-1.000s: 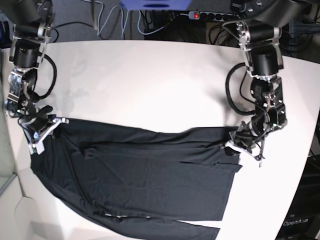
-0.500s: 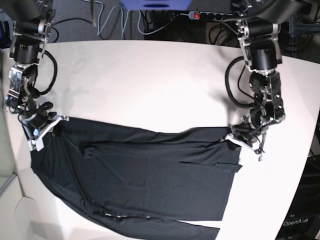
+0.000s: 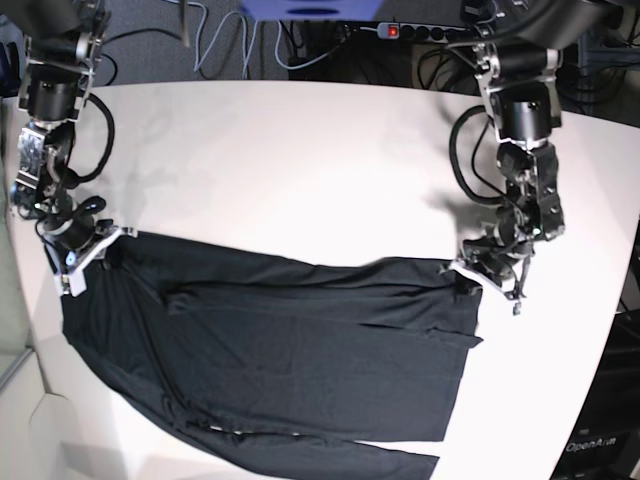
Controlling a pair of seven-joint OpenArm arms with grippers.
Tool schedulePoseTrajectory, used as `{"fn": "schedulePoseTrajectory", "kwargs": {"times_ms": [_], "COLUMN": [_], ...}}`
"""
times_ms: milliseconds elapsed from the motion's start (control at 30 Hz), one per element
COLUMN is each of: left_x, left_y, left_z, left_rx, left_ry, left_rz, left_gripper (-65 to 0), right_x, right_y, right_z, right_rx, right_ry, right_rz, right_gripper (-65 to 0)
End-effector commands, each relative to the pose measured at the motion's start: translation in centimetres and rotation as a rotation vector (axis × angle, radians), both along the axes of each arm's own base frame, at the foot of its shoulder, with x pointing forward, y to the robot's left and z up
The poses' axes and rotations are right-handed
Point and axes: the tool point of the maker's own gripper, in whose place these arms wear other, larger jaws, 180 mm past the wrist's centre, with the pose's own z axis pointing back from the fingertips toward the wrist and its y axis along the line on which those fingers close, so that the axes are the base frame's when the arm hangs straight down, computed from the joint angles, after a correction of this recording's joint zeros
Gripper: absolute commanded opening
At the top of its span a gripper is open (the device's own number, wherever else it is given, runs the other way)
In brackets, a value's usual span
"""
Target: Fold the T-shirt properly
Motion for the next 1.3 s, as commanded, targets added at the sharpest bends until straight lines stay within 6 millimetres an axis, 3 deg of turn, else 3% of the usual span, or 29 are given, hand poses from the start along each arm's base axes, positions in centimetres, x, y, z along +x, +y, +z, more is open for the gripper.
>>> {"fn": "schedulePoseTrajectory", "kwargs": {"times_ms": [0,167,300,467,900,1100,1267], "left_x": [-0.4,-1.4,-3.0,-4.6,-8.1,-9.5,-9.0], "left_y": [1.1,2.9,2.2,2.8,2.8,2.7,4.0], "left_z": [-0.3,-0.7,-1.7,-2.7,-1.1,-0.4,2.4], "left_rx": [0.042,0.074,0.065,0.074,0.169,0.196,0.215], "left_ry": [0.043,0.058,0.102,0.147,0.141,0.122,0.042], "left_rz": [-0.003,-0.008,-0.088,-0.105,-0.162,-0.177,-0.124], "left_gripper": [-65.0,-65.0,-65.0,-65.0,-65.0,-65.0,-65.0], "right_x": [-1.4,-2.9,-4.4,-5.9,-10.6,-11.8,-12.3], "right_y": [-1.3,-1.7,-2.1,-2.2,-2.2,-2.2,-1.5], "right_z": [-0.7,-1.7,-2.6,-3.5,-5.7,-6.1,-6.2], "right_rx": [-0.049,-0.057,-0.065,-0.064,-0.048,-0.043,-0.021], "right_ry": [0.066,0.100,0.132,0.160,0.143,0.132,0.125], "right_rz": [0.013,0.015,0.016,0.015,0.004,-0.001,0.032], "right_gripper": [-62.4,-62.4,-62.4,-62.4,-62.5,-62.5,-62.5]}}
